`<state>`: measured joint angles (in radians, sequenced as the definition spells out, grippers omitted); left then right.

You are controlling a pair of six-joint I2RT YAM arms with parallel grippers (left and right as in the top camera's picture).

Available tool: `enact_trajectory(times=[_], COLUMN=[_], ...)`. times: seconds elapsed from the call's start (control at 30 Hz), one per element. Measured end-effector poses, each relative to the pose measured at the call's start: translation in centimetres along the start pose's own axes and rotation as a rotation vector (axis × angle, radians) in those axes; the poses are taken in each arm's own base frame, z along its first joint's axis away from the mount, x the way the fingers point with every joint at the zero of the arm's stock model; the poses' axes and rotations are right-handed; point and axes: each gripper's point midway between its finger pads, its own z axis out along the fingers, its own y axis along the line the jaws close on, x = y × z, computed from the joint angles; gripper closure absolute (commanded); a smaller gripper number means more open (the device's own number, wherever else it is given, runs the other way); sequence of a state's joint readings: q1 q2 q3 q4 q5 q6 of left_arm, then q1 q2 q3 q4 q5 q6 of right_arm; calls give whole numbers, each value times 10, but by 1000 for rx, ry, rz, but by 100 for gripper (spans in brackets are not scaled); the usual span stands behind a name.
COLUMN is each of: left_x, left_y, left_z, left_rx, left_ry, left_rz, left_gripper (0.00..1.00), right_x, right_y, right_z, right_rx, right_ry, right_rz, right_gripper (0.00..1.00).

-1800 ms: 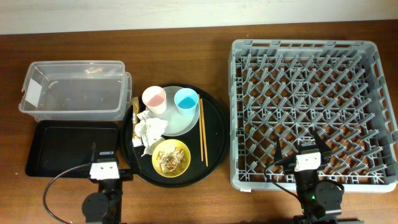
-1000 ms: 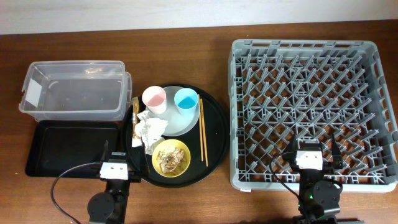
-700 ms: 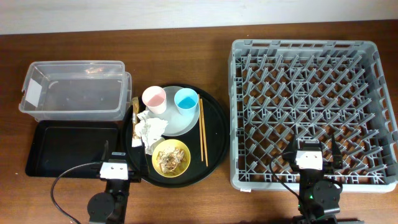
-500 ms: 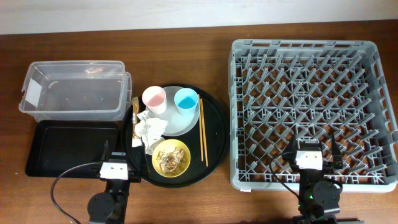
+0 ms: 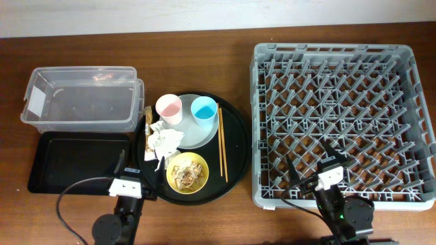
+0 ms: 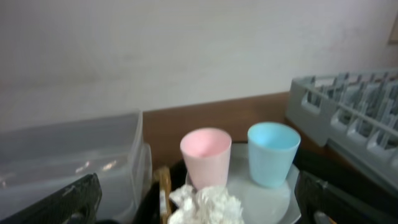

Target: Sort waste into correct bins and load items into the dishwasher rack

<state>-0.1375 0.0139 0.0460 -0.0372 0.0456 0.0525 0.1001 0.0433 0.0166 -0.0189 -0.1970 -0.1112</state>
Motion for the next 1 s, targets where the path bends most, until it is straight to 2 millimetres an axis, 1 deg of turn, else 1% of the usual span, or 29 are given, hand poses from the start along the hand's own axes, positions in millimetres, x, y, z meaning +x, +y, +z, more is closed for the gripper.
enact_trajectory(times=[0.03,0.07,0.1,0.13,0.17,0.2,0.23,0.27,0.3,0.33,0.37,0.4,0.43,0.47,0.5,0.57,0.6,0.63,0.67,0.7,0.73,0.77,0.8,0.83,0.87,0.9,0.93,0.97,1.0], left_x=[-8,-20,-56,-82,-140,-145,-146,-172,-165,-157,-167,-165,-171,-171,-167,-157,-153,-146,-137,-126,-116,-105,-87,-70,-56,-49,-42,-35,-29], left_y=[-1,-1,0,-1,-4,-8,-13,-20,-22,-26,-26,-26,-27,-26,-17,13,38,70,100,117,120,115,103,92,78,65,48,30,17], left_z=[-3,-7,-13,-13,-2,2,7,33,47,54,76,80,87,89,88,86,83,75,60,49,49,52,54,59,64,71,74,76,78], left_rx=[8,11,16,32,72,103,140,206,233,264,278,284,293,287,210,49,-39,-142,-237,-296,-305,-278,-241,-200,-152,-108,-55,-5,19], left_ry=[21,37,37,73,65,140,225,346,469,614,666,719,728,732,764,811,819,836,867,908,940,979,1039,1086,1118,1128,1145,1165,1180], left_rz=[-3,-6,-5,5,31,35,37,28,12,-11,-21,-30,-34,-38,-95,-217,-288,-369,-457,-526,-559,-580,-593,-592,-567,-538,-508,-476,-439], left_gripper=[1,1,1,1,1,1,1,1,1,1,1,1,1,1,1,1,1,10,60,100,100,100,77,50,27,26,26,26,26], right_x=[-5,-26,-46,-73,-112,-133,-144,-189,-184,-231,-242,-247,-247,-237,-223,-200,-191,-182,-173,-156,-136,-114,-86,-70,-54,-43,-23,-10,-3], right_y=[5,10,10,9,7,4,4,-2,-1,-8,-10,-10,-10,-8,-7,-8,-7,-7,-7,-6,-5,-4,-1,3,13,23,37,43,45], right_z=[-1,-5,-8,-13,-15,-13,-13,-2,-6,6,12,14,23,26,36,52,55,58,61,65,71,80,86,89,94,102,111,113,120], right_rx=[-33,-67,-75,-87,-97,-99,-111,-118,-126,-136,-139,-154,-162,-172,-175,-169,-164,-155,-147,-140,-130,-119,-113,-114,-132,-148,-144,-122,-106], right_ry=[-9,-8,-32,12,45,74,204,219,379,444,492,590,613,669,732,827,870,904,935,986,1031,1068,1109,1130,1137,1115,1107,1114,1096], right_rz=[51,103,109,134,154,161,189,185,216,219,231,257,263,288,323,370,396,419,438,462,487,514,532,536,517,479,429,401,381], right_gripper=[2,2,2,2,2,2,2,2,1,2,2,10,25,37,43,45,45,45,45,45,45,45,45,44,44,44,44,45,47])
